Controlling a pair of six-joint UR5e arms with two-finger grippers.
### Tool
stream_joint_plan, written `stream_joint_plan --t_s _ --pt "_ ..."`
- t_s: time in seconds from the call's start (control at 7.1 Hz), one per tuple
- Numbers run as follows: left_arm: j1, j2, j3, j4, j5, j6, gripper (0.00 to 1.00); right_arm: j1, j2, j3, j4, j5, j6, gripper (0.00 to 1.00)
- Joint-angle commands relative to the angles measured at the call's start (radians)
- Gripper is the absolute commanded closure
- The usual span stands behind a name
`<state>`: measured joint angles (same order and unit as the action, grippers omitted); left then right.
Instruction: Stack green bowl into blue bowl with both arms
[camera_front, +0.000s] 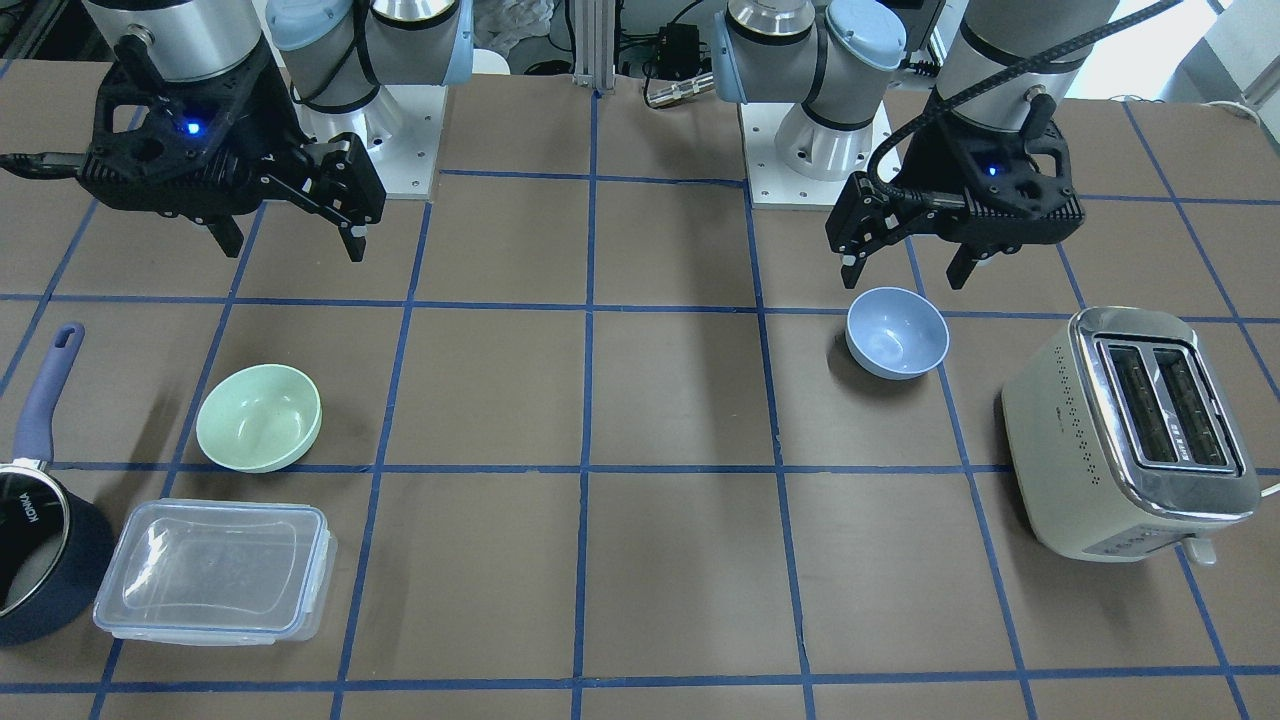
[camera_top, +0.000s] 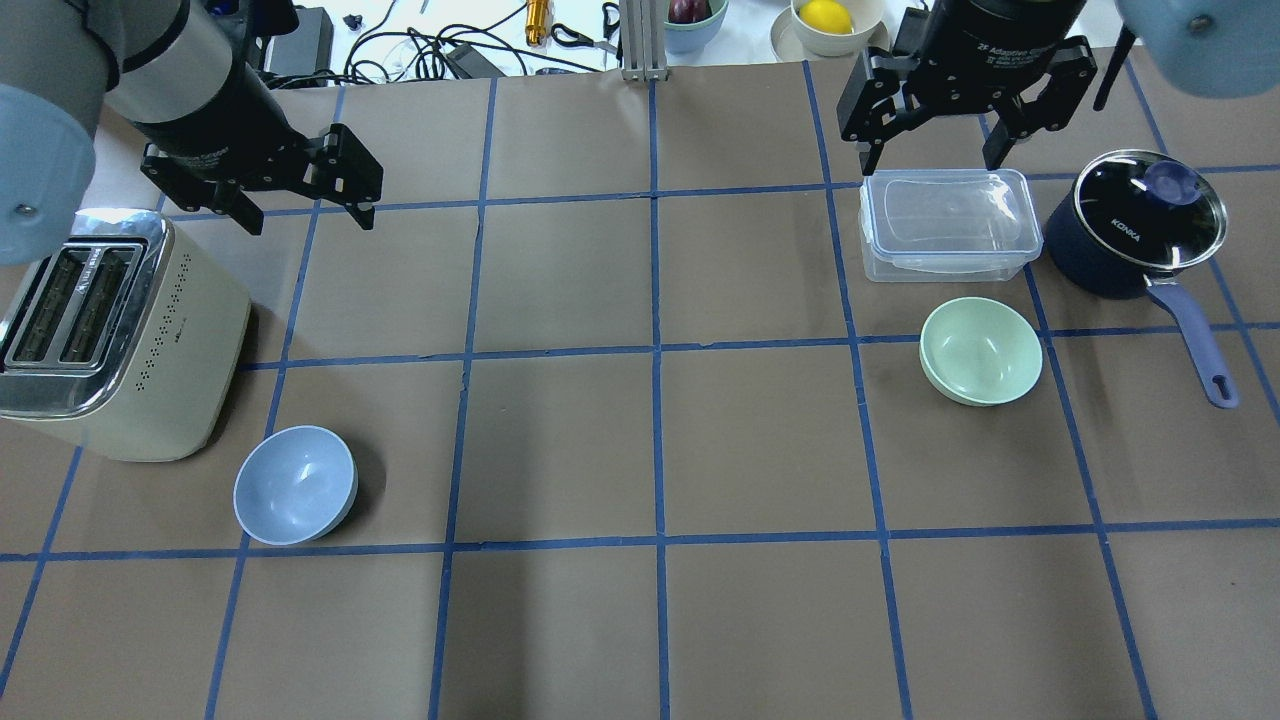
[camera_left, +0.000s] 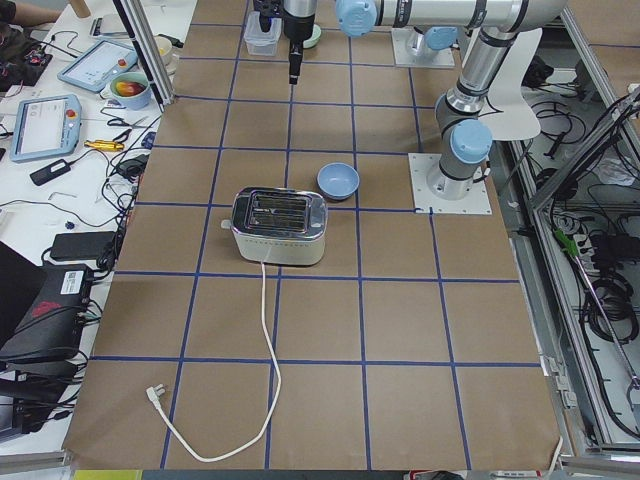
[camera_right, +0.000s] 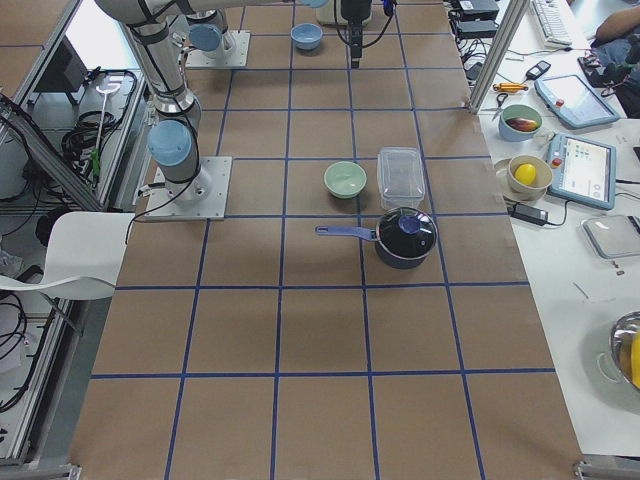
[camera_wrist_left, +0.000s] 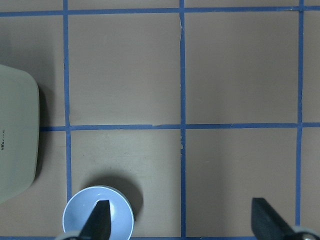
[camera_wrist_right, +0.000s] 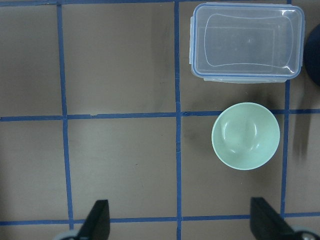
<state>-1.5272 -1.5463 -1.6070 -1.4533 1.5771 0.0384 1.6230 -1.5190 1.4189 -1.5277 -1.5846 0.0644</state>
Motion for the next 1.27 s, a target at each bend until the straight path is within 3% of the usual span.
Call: stream_joint_plan --t_s 0.0,0.28,0.42,0.56,0.7,0.85,0.99,1.13 --pt "-0.01 0.0 -0.025 -0.015 0.001 0.0 0.0 0.0 0.002 0.0 -0.005 0.0 0.0 0.0" --pt "-0.005 0.073 -0.176 -0.016 0.004 0.07 0.0 -0.002 0.002 0.0 -0.003 -0.002 0.0 0.0" --pt "-0.005 0.09 -0.254 0.007 0.006 0.225 0.0 -0.005 0.002 0.0 0.001 -0.002 -0.002 0.0" --pt "-0.005 0.095 -0.315 0.072 0.001 0.229 0.0 -0.006 0.002 -0.001 0.004 -0.002 -0.003 0.0" --pt "-0.005 0.094 -0.421 0.296 0.004 0.23 0.0 -0.006 0.0 -0.003 0.006 -0.012 -0.008 0.0" --pt "0.005 0.097 -0.588 0.611 0.003 0.242 0.0 -0.011 0.002 -0.003 0.006 -0.014 -0.006 0.0" --pt "0.005 0.112 -0.74 0.681 0.006 0.232 0.0 -0.011 0.006 -0.002 0.004 -0.005 0.0 0.0" --pt "0.012 0.129 -0.827 0.72 0.05 0.244 0.0 -0.011 0.01 -0.012 0.011 -0.009 -0.003 0.0"
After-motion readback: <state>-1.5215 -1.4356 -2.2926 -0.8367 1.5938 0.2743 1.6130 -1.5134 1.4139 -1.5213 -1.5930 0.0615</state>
